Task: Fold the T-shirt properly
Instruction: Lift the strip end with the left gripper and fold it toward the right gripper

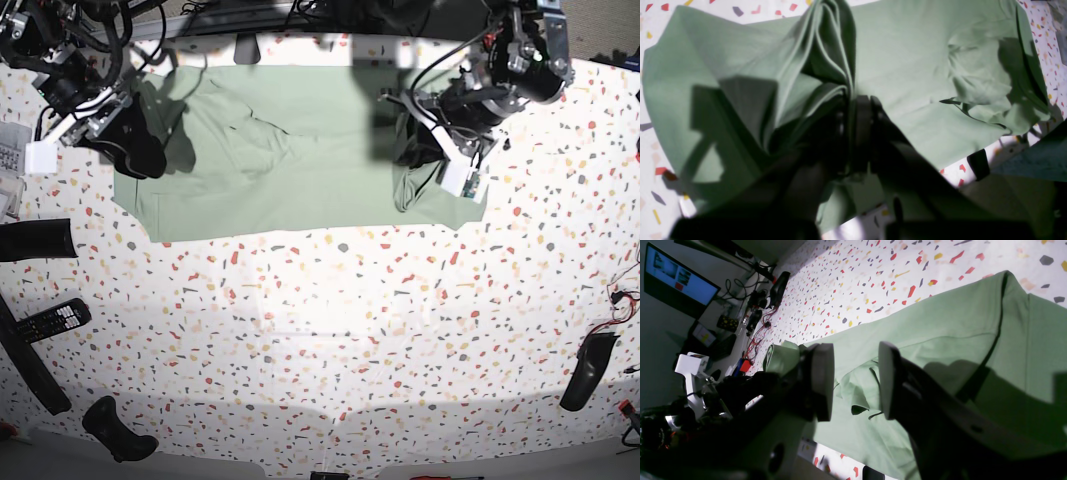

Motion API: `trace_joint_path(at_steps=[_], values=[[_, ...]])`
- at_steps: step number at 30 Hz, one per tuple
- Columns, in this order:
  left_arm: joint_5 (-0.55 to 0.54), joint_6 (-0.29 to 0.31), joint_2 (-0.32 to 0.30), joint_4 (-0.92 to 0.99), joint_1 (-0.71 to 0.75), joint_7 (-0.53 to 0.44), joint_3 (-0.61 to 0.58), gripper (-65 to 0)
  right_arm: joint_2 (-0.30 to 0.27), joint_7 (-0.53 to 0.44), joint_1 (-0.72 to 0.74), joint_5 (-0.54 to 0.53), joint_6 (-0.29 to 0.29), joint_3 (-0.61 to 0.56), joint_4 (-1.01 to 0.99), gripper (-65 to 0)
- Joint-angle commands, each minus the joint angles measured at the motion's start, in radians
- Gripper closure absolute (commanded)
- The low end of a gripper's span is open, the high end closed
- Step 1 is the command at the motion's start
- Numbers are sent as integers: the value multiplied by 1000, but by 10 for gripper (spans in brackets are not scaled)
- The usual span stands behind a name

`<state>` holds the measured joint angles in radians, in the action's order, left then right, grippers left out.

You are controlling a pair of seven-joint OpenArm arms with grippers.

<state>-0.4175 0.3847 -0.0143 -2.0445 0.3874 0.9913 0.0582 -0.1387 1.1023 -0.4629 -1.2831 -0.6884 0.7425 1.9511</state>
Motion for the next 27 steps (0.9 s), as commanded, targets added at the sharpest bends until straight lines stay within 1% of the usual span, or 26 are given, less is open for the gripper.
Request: trace_joint_path(at_steps=[1,6,7,9,10,11,13,15,16,18,19,21,22,25,26,27], values=[[-18,3,0,-16,-5,-21,-1,0,-11,-16,1,-26,-10,6,16,-215],[-23,4,0,-16,-5,-20,-1,0,-11,-16,2,-26,-10,6,16,-215],[-45,4,0,-16,-5,-16,-1,-44,-11,-16,3,-26,-10,6,16,-215],[-150,8,0,-16,-5,35,-1,-182,-11,-16,7,-26,-10,6,16,-215],[-214,29,0,-16,-5,73,-1,-225,-11,-13,11,-26,-10,6,16,-215],[-283,69,0,-16,-5,120,-1,-240,-11,-10,15,-26,-10,6,16,-215],[-429,150,-1,-16,-5,217,-1,-241,-11,-9,29,-26,-10,6,16,-215],[-532,193,-5,-16,-5,263,-1,-241,-11,-4,43,-26,-10,6,16,-215],[-545,198,-6,-16,-8,265,-1,-241,-11,5,52,-25,-10,6,16,-215],[-510,200,-6,-16,-16,258,2,-241,-10,27,64,-26,-10,6,16,-215],[-460,200,-6,-16,-23,242,2,-241,-11,39,68,-26,-10,6,16,-215],[-309,199,-6,-16,-35,171,2,-241,-10,44,69,-26,-10,6,16,-215],[-221,187,-6,-16,-39,114,2,-241,-10,45,69,-26,-10,6,16,-215],[35,87,-6,-16,-38,-91,2,-241,-10,48,69,-26,-10,6,16,-215],[83,81,-7,-16,-39,-120,2,-241,-10,48,69,-26,-10,6,16,-215],[92,81,-16,-16,-39,-120,0,-243,-10,51,69,-26,-10,6,16,-215]])
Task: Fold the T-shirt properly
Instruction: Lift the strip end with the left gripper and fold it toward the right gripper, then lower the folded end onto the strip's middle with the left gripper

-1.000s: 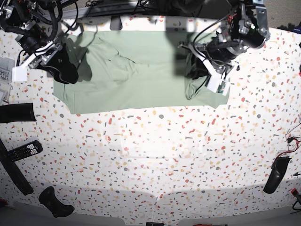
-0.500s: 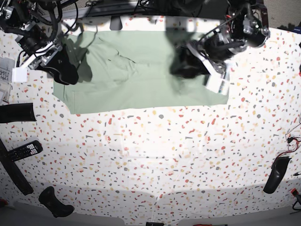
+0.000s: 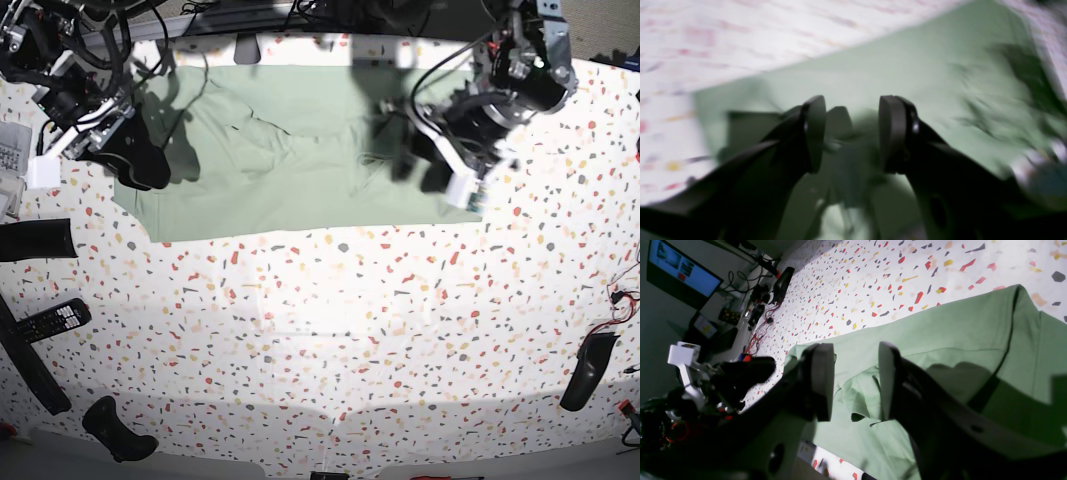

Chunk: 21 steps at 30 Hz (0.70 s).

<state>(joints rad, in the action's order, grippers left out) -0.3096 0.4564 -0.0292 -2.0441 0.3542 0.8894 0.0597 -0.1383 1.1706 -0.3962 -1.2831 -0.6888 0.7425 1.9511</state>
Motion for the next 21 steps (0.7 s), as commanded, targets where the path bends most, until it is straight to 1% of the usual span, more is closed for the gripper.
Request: trace_joint_path(at_steps=[1,3,7,13,15,17,19,20,21], values=[[-27,10,-14,-16,-5,1,-4,-252,-11,-18,2,-26,-9,6,16,-215],[-67,11,-40,-16,-5,61,-3,-273,-11,-18,2,-26,-9,6,16,-215],[-65,11,-86,26,-5,59,-3,-296,-11,-18,2,-26,-9,6,16,-215],[-229,16,-88,177,-5,64,-3,-297,-11,-17,2,-26,-9,6,16,-215],[-280,15,-88,193,-5,96,-3,-296,-11,-13,2,-26,-9,6,16,-215],[-388,16,-88,186,-5,176,-3,-296,-11,-5,2,-26,-9,6,16,-215],[-531,16,-88,169,-5,246,-3,-296,-10,2,2,-26,-9,6,16,-215],[-610,24,-88,159,-4,283,-3,-296,-11,2,2,-26,-9,6,16,-215],[-696,47,-87,152,-2,328,-3,-296,-11,2,2,-26,-9,6,16,-215]])
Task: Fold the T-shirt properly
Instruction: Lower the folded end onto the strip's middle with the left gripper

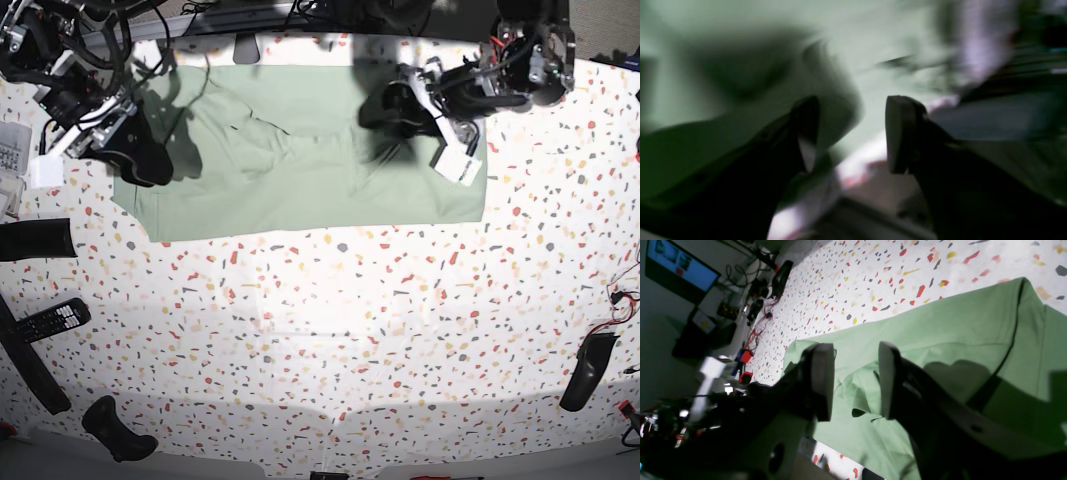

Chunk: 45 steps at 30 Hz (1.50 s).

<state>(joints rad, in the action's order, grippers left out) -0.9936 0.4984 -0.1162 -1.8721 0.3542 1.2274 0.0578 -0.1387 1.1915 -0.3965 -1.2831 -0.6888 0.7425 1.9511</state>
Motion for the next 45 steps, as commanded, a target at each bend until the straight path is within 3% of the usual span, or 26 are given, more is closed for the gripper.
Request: trace_joint_path(at_steps=[1,3,6,8,10,11,13,15,17,22,28,35,41,45], values=[[-102,34,0,-23,0,41,-2,-296,-10,-19,3,-26,-9,6,16,-215],[-243,83,-1,-23,10,130,-2,-296,-10,-20,3,-26,-9,6,16,-215],[-290,87,-1,-23,14,169,-1,-296,-10,-20,3,-26,-9,6,16,-215],[-277,87,-2,-23,8,94,6,-296,-10,-20,3,-26,-9,6,16,-215],[-158,79,0,-23,4,-75,21,-296,-10,-20,3,-26,-9,6,16,-215],[-52,51,2,-23,3,-178,29,-296,-10,-20,3,-26,-9,6,16,-215],[157,-93,5,-23,5,-363,39,-296,-10,-19,3,-26,-9,6,16,-215],[240,-281,5,-23,9,-471,40,-296,-10,-19,3,-26,-9,6,16,-215],[241,-372,5,-23,9,-516,39,-296,-10,-20,3,-26,-9,6,16,-215],[244,-376,8,5,8,-537,39,-296,-10,-20,3,-26,-9,6,16,-215],[225,-370,71,143,7,-537,39,-296,-8,-20,3,-27,-9,6,16,-215],[90,-228,92,179,6,-495,39,-296,-8,-20,3,-27,-9,6,16,-215],[119,-212,127,179,-9,-528,36,-296,-8,-20,3,-27,-9,6,16,-215],[227,-211,133,180,-39,-578,-2,-296,-8,-22,3,-30,-9,6,16,-215]])
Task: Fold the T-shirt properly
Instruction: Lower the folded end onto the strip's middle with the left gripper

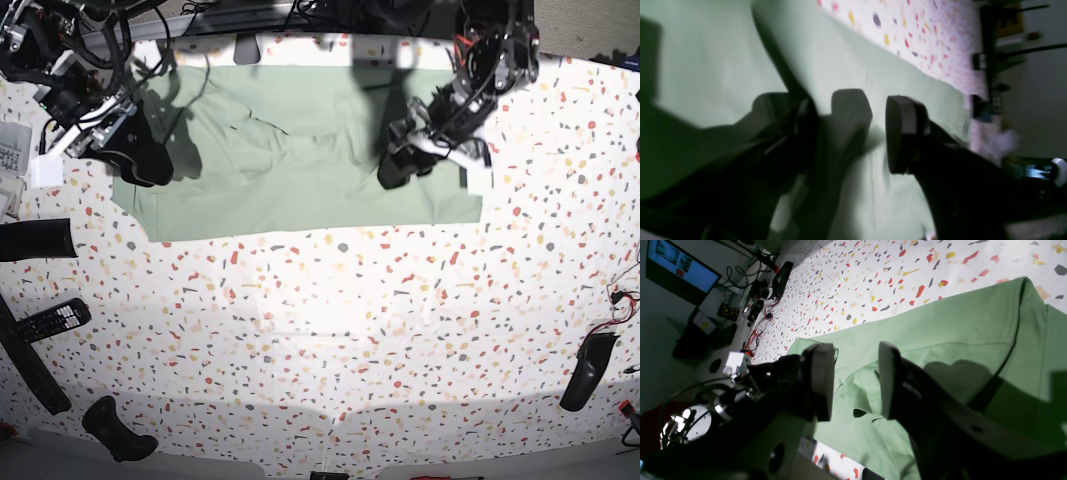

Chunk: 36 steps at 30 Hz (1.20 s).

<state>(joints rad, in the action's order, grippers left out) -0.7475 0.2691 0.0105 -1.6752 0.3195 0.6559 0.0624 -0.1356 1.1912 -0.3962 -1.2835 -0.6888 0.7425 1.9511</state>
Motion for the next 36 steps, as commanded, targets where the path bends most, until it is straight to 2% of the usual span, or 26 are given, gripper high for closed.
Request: trace_joint_path(at_steps=[1,8,11,15,19,21,27,31,36], values=[[-9,19,6,-17,-15,-12,-23,-296,-11,-23,2,-30,-9,6,16,-215],[-7,20,12,-17,-150,-56,-158,-296,-11,-23,2,-29,-9,6,16,-215],[89,42,23,-17,-229,-71,-227,-296,-11,-23,2,-29,-9,6,16,-215],[147,47,27,-18,-304,27,-282,-296,-11,-40,3,-25,-9,6,16,-215],[146,62,26,-20,-323,171,-286,-296,-12,-39,2,-26,-9,6,16,-215],[146,67,19,-23,-322,209,-286,-296,-11,-29,2,-26,-9,6,16,-215],[153,129,-47,-23,-320,199,-286,-296,-11,-16,2,-26,-9,6,16,-215],[112,130,-145,-22,-320,72,-283,-296,-11,8,2,-26,-9,6,16,-215],[93,137,-187,-21,-300,45,-237,-296,-11,31,2,-26,-9,6,16,-215]])
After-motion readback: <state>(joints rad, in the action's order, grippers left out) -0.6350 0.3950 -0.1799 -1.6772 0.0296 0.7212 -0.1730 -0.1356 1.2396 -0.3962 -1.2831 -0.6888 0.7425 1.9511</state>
